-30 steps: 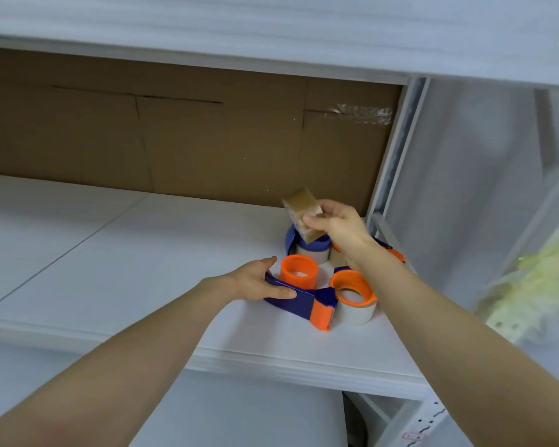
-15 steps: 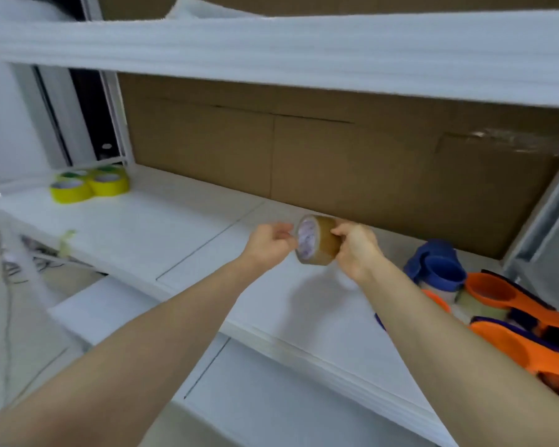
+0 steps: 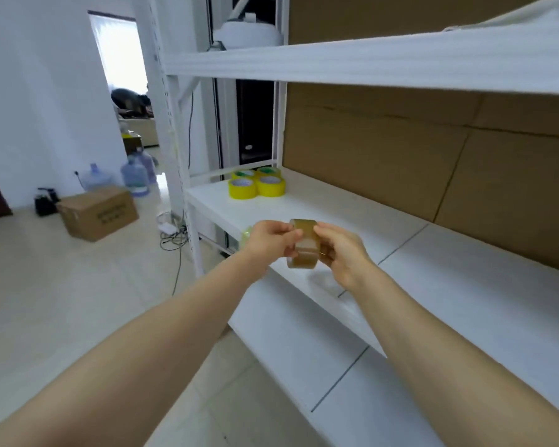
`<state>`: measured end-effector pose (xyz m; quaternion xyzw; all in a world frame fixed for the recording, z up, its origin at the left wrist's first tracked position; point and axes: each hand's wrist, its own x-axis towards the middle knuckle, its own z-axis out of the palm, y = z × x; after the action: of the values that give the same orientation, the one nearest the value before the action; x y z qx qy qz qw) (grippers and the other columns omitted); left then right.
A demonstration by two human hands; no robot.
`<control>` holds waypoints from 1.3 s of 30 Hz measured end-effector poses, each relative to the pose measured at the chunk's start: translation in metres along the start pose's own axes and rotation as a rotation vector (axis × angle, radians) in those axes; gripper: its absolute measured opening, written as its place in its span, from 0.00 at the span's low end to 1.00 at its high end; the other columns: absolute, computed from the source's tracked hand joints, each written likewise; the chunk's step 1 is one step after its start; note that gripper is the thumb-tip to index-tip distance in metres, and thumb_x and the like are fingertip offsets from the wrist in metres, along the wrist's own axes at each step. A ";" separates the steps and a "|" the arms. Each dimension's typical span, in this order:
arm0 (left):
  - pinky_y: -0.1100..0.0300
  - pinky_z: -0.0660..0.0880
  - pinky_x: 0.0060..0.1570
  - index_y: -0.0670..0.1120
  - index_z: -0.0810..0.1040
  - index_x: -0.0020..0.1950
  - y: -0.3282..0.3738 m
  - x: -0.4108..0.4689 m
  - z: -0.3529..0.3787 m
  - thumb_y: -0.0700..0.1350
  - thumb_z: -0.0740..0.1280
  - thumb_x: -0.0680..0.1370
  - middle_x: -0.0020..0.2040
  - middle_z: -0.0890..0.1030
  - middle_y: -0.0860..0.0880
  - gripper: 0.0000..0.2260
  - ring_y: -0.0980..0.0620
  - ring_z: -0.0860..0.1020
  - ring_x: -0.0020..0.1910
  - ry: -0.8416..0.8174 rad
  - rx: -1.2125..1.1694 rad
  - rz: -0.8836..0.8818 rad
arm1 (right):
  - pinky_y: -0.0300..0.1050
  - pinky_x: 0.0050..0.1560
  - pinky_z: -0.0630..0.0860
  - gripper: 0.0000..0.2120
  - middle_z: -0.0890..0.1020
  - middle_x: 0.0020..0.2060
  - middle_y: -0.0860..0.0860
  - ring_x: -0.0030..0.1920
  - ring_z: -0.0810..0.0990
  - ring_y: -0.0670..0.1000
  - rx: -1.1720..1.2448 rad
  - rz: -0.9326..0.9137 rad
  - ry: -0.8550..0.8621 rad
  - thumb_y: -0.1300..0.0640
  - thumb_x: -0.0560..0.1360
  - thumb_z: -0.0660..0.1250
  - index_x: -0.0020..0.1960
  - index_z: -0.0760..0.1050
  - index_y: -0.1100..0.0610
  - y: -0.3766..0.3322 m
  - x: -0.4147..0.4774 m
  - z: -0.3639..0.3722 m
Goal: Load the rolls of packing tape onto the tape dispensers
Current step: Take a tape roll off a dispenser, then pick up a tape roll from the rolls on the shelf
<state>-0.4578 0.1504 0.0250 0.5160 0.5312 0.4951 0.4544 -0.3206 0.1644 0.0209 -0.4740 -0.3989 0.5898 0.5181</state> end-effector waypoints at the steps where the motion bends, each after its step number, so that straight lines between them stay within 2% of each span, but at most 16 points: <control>1: 0.64 0.77 0.35 0.38 0.77 0.49 -0.002 0.004 -0.016 0.38 0.67 0.77 0.41 0.78 0.42 0.04 0.51 0.76 0.34 0.027 -0.031 -0.015 | 0.44 0.52 0.75 0.07 0.82 0.45 0.54 0.47 0.80 0.51 -0.064 -0.005 -0.018 0.60 0.73 0.68 0.51 0.78 0.55 0.004 0.005 0.016; 3: 0.64 0.77 0.36 0.38 0.76 0.50 -0.004 0.015 -0.046 0.37 0.65 0.78 0.39 0.77 0.44 0.04 0.51 0.76 0.35 0.073 -0.105 -0.036 | 0.37 0.45 0.73 0.11 0.82 0.46 0.52 0.45 0.79 0.48 -0.194 -0.045 -0.072 0.60 0.72 0.69 0.54 0.79 0.56 0.010 0.015 0.045; 5: 0.62 0.75 0.38 0.39 0.77 0.47 -0.009 0.028 -0.072 0.37 0.64 0.78 0.36 0.76 0.46 0.03 0.52 0.75 0.34 0.109 -0.169 -0.048 | 0.28 0.36 0.73 0.14 0.81 0.46 0.53 0.41 0.78 0.44 -0.288 -0.112 -0.141 0.65 0.72 0.68 0.58 0.78 0.61 0.014 0.028 0.071; 7: 0.60 0.75 0.39 0.40 0.77 0.47 -0.015 0.045 -0.096 0.38 0.64 0.78 0.36 0.77 0.46 0.03 0.50 0.75 0.35 0.128 -0.194 -0.056 | 0.25 0.33 0.72 0.15 0.81 0.46 0.54 0.39 0.77 0.42 -0.352 -0.161 -0.178 0.69 0.72 0.67 0.58 0.77 0.64 0.018 0.045 0.094; 10: 0.59 0.76 0.40 0.44 0.78 0.46 -0.022 0.075 -0.128 0.40 0.67 0.77 0.41 0.79 0.46 0.01 0.49 0.77 0.39 0.129 -0.169 -0.065 | 0.33 0.37 0.73 0.15 0.81 0.42 0.50 0.39 0.77 0.42 -0.393 -0.170 -0.217 0.69 0.73 0.67 0.59 0.77 0.62 0.025 0.081 0.127; 16: 0.65 0.79 0.34 0.42 0.76 0.51 -0.030 0.167 -0.187 0.36 0.69 0.74 0.44 0.79 0.44 0.07 0.50 0.80 0.39 0.221 -0.092 -0.069 | 0.36 0.43 0.74 0.16 0.80 0.41 0.48 0.41 0.78 0.43 -0.362 -0.160 -0.301 0.68 0.73 0.67 0.60 0.77 0.61 0.036 0.181 0.191; 19: 0.66 0.78 0.30 0.39 0.75 0.53 -0.032 0.214 -0.212 0.34 0.69 0.74 0.44 0.79 0.44 0.09 0.52 0.80 0.38 0.235 0.023 -0.085 | 0.34 0.45 0.73 0.15 0.80 0.46 0.52 0.43 0.77 0.45 -0.345 -0.135 -0.274 0.67 0.73 0.67 0.60 0.76 0.61 0.041 0.234 0.213; 23: 0.65 0.79 0.29 0.42 0.74 0.47 -0.037 0.270 -0.241 0.32 0.69 0.73 0.47 0.78 0.42 0.08 0.49 0.80 0.41 0.267 0.086 -0.097 | 0.30 0.44 0.71 0.14 0.81 0.51 0.57 0.44 0.77 0.44 -0.371 -0.162 -0.158 0.67 0.73 0.66 0.59 0.77 0.64 0.046 0.297 0.226; 26: 0.61 0.78 0.37 0.43 0.74 0.50 -0.050 0.305 -0.258 0.35 0.70 0.72 0.45 0.78 0.45 0.10 0.47 0.79 0.46 0.269 0.274 -0.099 | 0.33 0.45 0.73 0.12 0.82 0.52 0.58 0.44 0.77 0.46 -0.447 -0.207 -0.080 0.68 0.73 0.65 0.56 0.78 0.64 0.050 0.332 0.229; 28: 0.53 0.79 0.48 0.44 0.74 0.50 -0.057 0.325 -0.265 0.37 0.71 0.73 0.45 0.79 0.46 0.09 0.47 0.79 0.48 0.243 0.424 -0.051 | 0.40 0.54 0.75 0.10 0.82 0.52 0.58 0.49 0.79 0.50 -0.560 -0.268 -0.010 0.67 0.73 0.65 0.54 0.79 0.62 0.053 0.353 0.230; 30: 0.52 0.76 0.54 0.45 0.75 0.51 -0.063 0.343 -0.271 0.39 0.70 0.74 0.48 0.80 0.46 0.08 0.48 0.78 0.49 0.179 0.630 0.030 | 0.47 0.60 0.74 0.12 0.82 0.54 0.55 0.56 0.79 0.53 -0.759 -0.327 0.041 0.65 0.73 0.65 0.56 0.79 0.59 0.055 0.370 0.231; 33: 0.52 0.75 0.55 0.42 0.76 0.57 -0.070 0.372 -0.280 0.41 0.67 0.76 0.54 0.80 0.44 0.11 0.45 0.78 0.52 0.060 0.934 0.173 | 0.49 0.63 0.69 0.18 0.77 0.61 0.52 0.63 0.73 0.54 -1.141 -0.418 0.079 0.60 0.72 0.67 0.62 0.75 0.55 0.056 0.388 0.238; 36: 0.55 0.72 0.54 0.41 0.75 0.61 -0.076 0.406 -0.291 0.41 0.63 0.78 0.57 0.79 0.42 0.13 0.42 0.77 0.56 -0.082 1.105 0.285 | 0.48 0.65 0.60 0.24 0.71 0.67 0.50 0.68 0.67 0.53 -1.483 -0.384 0.092 0.50 0.73 0.68 0.67 0.69 0.52 0.060 0.402 0.248; 39: 0.55 0.71 0.50 0.41 0.73 0.63 -0.085 0.441 -0.307 0.40 0.60 0.79 0.59 0.78 0.41 0.13 0.42 0.76 0.57 -0.216 1.229 0.343 | 0.47 0.61 0.60 0.21 0.75 0.63 0.50 0.65 0.69 0.53 -1.587 -0.303 0.163 0.47 0.75 0.65 0.66 0.70 0.50 0.072 0.416 0.265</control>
<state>-0.7952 0.5746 -0.0176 0.8065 0.5791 0.1116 0.0417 -0.6008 0.5708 -0.0476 -0.6825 -0.7191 0.0179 0.1293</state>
